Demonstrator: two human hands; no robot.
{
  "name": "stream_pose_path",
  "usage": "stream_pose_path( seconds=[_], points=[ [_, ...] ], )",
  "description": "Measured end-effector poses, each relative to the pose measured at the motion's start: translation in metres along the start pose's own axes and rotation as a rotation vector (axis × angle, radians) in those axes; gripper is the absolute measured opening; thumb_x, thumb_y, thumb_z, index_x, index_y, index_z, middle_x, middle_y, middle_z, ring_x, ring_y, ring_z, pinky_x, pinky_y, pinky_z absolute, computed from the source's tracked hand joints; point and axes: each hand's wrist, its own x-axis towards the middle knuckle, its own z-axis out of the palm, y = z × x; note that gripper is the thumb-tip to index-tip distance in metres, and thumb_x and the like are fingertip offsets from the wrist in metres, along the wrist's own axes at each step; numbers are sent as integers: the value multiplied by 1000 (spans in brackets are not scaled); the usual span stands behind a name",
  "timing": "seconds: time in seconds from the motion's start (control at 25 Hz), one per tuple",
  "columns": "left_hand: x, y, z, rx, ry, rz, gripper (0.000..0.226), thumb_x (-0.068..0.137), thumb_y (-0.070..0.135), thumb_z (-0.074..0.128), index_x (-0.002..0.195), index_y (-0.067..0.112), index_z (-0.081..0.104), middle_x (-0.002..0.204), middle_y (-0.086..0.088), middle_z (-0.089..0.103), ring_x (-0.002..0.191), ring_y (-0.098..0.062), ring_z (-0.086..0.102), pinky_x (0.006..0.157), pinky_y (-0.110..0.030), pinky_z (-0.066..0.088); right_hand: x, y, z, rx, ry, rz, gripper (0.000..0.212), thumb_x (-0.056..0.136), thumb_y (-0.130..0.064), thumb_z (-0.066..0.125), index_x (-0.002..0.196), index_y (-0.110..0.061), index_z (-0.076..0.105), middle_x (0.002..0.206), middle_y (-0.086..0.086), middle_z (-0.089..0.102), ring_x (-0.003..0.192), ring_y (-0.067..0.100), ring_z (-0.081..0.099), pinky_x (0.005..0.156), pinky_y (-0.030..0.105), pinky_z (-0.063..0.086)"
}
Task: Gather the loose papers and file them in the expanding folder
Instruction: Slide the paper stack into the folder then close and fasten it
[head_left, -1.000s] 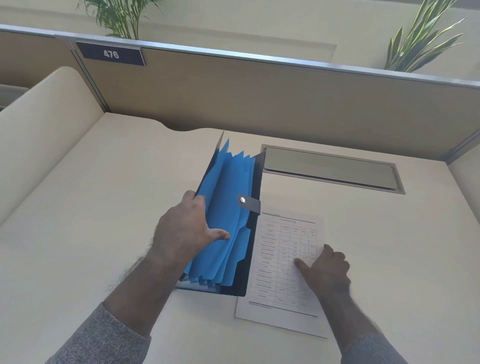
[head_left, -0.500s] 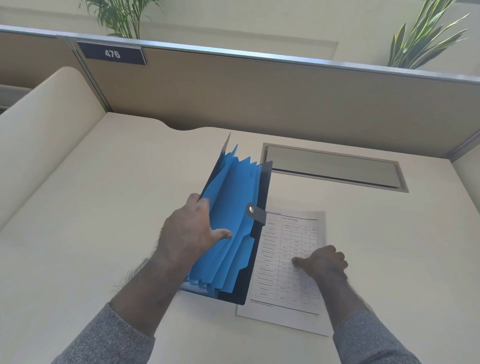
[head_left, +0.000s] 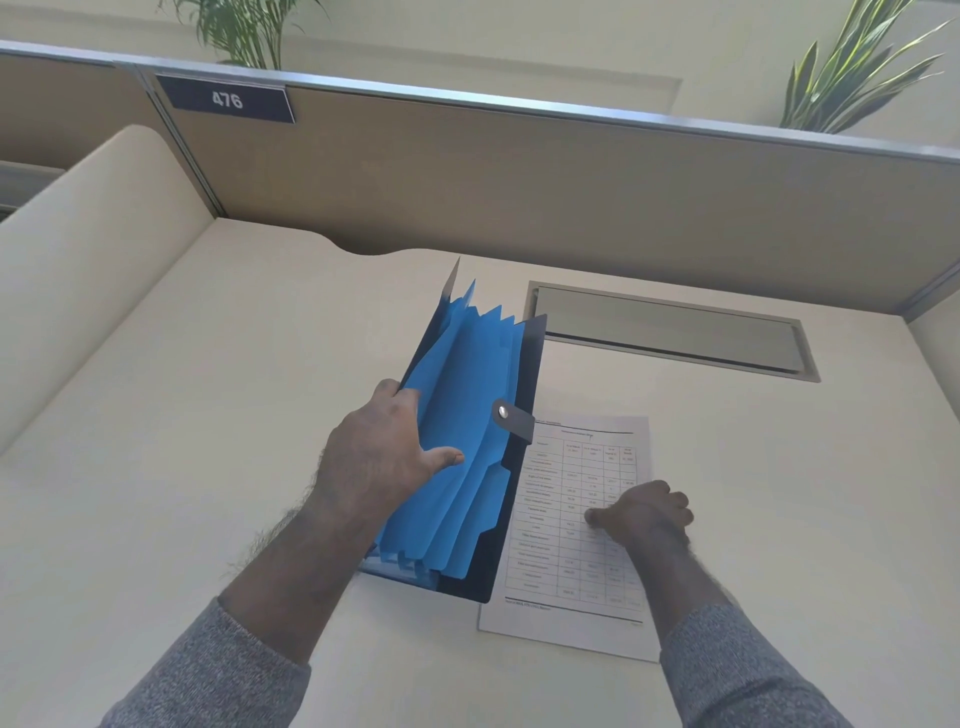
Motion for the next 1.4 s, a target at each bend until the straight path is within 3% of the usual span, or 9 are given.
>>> stream_pose_path(
  seconds=[0.24,0.6,0.68,0.8,1.0,1.16,1.24,1.32,1.4],
  points=[
    [0,-2,-1,-18,6,-1,87,67,72,67,132,17,51,130,4,53,98,-22,65,77,-33,51,3,-2,-6,-60,-62,21,102,52,-58,85,130,-9,41,124,6,52,118,25,46,86,37,45],
    [1,-9,-3,-49,4,-11,88,67,71,68,134,18,50,132,4,53,100,-23,65,79,-33,50,3,19,0,292,-86,-46,103,59,-38,90,136,-15,26,130,10,52,113,35,58,84,49,47],
    [1,-9,-4,-63,-4,-17,88,66,71,68,135,19,50,132,5,53,101,-23,64,80,-33,50,7,30,-1,479,-121,-118,92,69,-27,86,140,-9,30,124,8,62,106,32,63,81,42,49],
    [2,-10,-5,-90,-32,-31,80,73,64,69,136,19,50,133,5,52,102,-23,64,82,-33,50,12,48,-10,778,-304,-192,45,78,-11,81,119,-1,64,95,6,77,83,28,74,75,41,58],
    [1,-10,-7,-194,-30,-21,52,84,17,47,136,16,51,135,5,51,95,-25,63,76,-29,45,17,78,-66,801,-417,-393,37,77,-15,81,111,-11,70,108,15,75,92,35,73,81,54,58],
    [3,-8,-6,-238,-58,-16,58,83,7,41,140,17,46,138,5,48,105,-25,60,77,-25,42,13,109,-160,793,-169,-460,49,62,-50,85,102,-24,74,102,6,78,80,23,77,63,40,62],
    [3,-5,-3,-254,-78,-9,59,84,5,39,142,17,44,139,4,47,107,-25,59,77,-25,40,8,110,-200,722,-122,-502,63,59,-66,81,108,-29,72,102,-1,78,81,18,77,68,38,63],
    [2,-1,-1,-271,-106,-11,61,84,4,38,143,18,42,140,4,45,109,-25,57,77,-25,39,-7,88,-222,749,-235,-599,55,69,-56,81,116,-30,69,107,-1,77,89,24,77,73,46,62],
    [1,3,1,-277,-130,-5,62,85,4,37,144,18,41,142,5,43,113,-26,55,79,-26,40,-28,55,-229,746,-375,-709,36,78,-32,80,113,-27,73,105,2,78,87,25,77,61,33,62]
  ],
)
